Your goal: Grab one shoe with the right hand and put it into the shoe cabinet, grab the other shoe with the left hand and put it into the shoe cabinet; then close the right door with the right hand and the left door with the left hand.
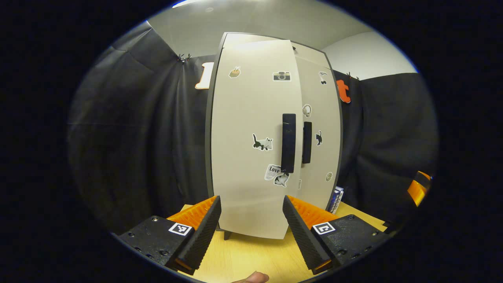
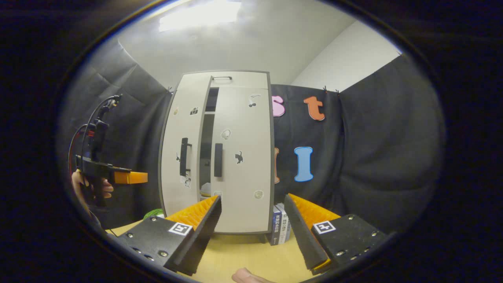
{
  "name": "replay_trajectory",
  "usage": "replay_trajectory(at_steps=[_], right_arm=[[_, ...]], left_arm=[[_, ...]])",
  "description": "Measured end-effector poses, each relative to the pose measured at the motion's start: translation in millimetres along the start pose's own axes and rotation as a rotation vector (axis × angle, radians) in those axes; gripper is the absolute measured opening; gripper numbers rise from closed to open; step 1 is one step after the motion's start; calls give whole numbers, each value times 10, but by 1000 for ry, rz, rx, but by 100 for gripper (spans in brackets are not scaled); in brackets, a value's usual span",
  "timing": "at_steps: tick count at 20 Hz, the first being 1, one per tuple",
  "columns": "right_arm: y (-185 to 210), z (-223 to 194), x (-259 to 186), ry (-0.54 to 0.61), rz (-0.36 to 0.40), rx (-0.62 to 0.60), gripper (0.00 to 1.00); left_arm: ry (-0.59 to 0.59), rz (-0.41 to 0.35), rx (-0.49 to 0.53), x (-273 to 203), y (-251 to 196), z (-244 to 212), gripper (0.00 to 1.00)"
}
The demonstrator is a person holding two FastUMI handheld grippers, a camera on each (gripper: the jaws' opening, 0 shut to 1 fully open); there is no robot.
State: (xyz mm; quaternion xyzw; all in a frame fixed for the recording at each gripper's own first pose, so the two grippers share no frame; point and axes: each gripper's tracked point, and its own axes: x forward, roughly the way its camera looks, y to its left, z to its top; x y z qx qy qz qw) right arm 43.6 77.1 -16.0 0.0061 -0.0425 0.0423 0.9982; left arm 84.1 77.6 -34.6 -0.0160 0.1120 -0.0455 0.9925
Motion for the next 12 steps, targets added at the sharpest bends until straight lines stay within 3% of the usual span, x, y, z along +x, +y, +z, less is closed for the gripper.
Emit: replay_trajectory(at_steps=[3, 7, 12], right_arm=[[46, 5, -43, 0, 41, 21, 96], [0, -20, -91, -13, 22, -22, 94], [24, -111, -113, -4, 24, -16, 94]], left_arm=[[-1, -1, 8, -138, -58, -71, 96], [-51, 62, 38, -354, -72, -82, 96], [-67, 58, 37, -595, -296, -151, 96]])
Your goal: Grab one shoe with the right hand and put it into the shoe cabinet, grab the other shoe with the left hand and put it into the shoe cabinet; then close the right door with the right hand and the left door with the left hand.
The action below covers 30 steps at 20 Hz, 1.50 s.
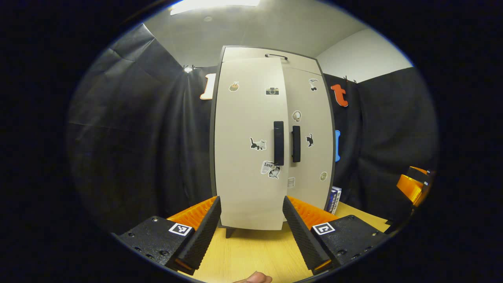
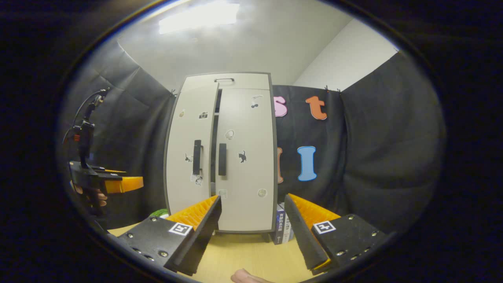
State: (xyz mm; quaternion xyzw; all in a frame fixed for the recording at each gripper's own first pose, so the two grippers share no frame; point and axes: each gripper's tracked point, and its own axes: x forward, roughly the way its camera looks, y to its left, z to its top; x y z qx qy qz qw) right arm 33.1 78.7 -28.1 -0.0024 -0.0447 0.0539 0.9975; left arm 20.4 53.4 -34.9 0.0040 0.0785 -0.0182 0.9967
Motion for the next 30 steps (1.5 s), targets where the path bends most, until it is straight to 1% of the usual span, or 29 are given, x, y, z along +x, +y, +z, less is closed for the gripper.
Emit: replay_trajectory(at_steps=[1, 2, 4, 5, 6, 8, 9, 10, 11, 13, 14, 15, 18, 22, 25, 27, 30], right_arm=[[-1, -4, 5, -1, 1, 2, 96], [-14, -5, 3, -1, -4, 7, 96], [-76, -60, -23, 7, -35, 44, 98], [-81, -93, -56, 8, -37, 65, 96], [-53, -145, -102, 15, -20, 89, 96], [-50, -263, -181, 39, 2, 166, 96], [-76, -271, -200, 44, 7, 172, 96], [-119, -274, -220, 46, 6, 152, 94], [-192, -287, -256, 49, -9, 123, 96], [-300, -302, -310, 47, -46, 83, 96], [-291, -302, -311, 44, -48, 69, 94], [-268, -291, -304, 43, -42, 62, 96], [-220, -316, -300, 47, -26, 61, 96], [-163, -341, -296, 54, -15, 55, 96], [-175, -349, -265, 57, -22, 49, 96], [-180, -418, -249, 67, -34, 59, 96], [-100, -500, -206, 87, -15, 69, 96]], left_arm=[[-5, 8, 8, -34, -8, -6, 96], [-23, 12, 14, -70, -40, 3, 96], [-36, 23, 7, -178, -95, -42, 95], [-42, 18, -4, -225, -133, -78, 95], [-44, 8, -15, -272, -183, -131, 96], [-30, -19, -14, -330, -274, -254, 95], [-18, -38, -9, -339, -324, -296, 96], [-5, -57, -3, -343, -369, -325, 95], [7, -71, 4, -345, -396, -349, 95], [0, -58, 3, -341, -382, -317, 96], [-7, -56, 4, -345, -383, -298, 96], [-15, -57, 0, -359, -401, -283, 95], [-19, -51, -6, -371, -392, -277, 94], [-16, -54, 3, -345, -402, -281, 95], [-15, -44, 10, -326, -403, -272, 95], [-21, -35, 11, -331, -378, -254, 95], [-32, -36, 18, -364, -396, -213, 95]])
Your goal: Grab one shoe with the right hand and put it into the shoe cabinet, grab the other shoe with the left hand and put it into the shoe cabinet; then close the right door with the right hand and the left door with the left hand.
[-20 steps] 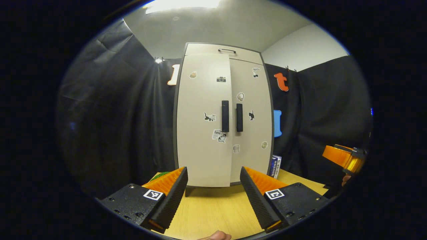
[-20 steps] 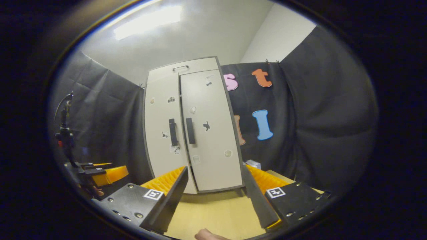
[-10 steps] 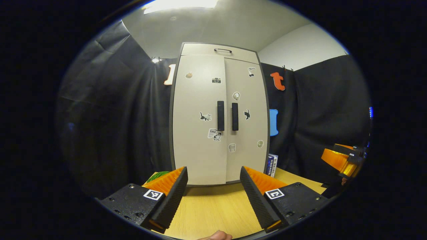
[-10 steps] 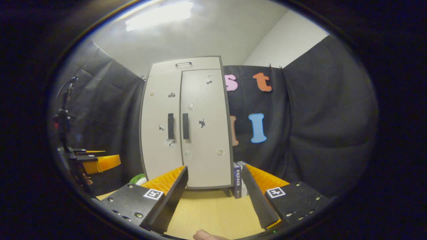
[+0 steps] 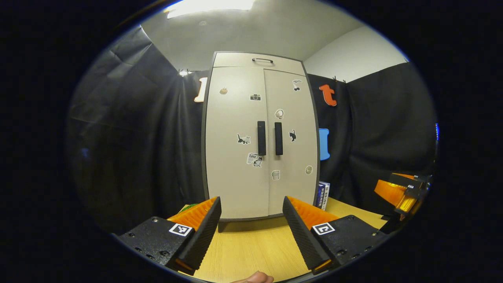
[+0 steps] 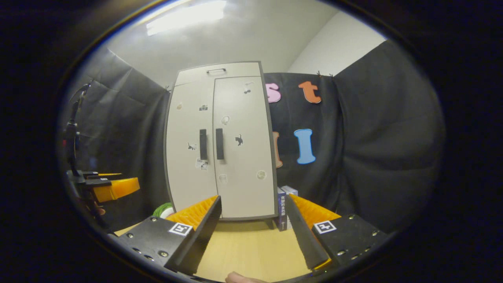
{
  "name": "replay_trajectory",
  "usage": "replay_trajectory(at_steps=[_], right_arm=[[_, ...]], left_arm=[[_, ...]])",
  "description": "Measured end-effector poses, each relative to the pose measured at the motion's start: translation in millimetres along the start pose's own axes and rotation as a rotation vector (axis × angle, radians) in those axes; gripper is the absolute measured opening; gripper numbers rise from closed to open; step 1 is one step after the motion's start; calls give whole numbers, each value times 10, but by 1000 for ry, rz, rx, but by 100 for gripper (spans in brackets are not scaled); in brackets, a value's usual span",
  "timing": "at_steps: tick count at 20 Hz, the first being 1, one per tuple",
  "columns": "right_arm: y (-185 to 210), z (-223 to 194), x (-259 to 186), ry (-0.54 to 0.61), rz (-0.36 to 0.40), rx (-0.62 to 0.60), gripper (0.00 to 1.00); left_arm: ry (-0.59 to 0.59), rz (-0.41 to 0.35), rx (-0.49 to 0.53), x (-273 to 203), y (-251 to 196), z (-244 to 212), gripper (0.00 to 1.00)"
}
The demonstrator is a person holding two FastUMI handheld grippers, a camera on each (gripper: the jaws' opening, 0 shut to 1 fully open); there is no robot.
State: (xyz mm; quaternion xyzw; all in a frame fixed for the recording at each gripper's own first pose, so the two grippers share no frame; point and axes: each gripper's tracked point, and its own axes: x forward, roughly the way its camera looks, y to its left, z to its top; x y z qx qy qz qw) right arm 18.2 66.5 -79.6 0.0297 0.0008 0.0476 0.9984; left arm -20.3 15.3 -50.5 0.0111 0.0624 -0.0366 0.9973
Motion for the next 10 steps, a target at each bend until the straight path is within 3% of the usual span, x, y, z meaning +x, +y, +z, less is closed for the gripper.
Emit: replay_trajectory(at_steps=[10], right_arm=[[17, 4, -126, -19, 8, -26, 96]], left_arm=[[-41, -21, -26, -28, -103, 81, 95]])
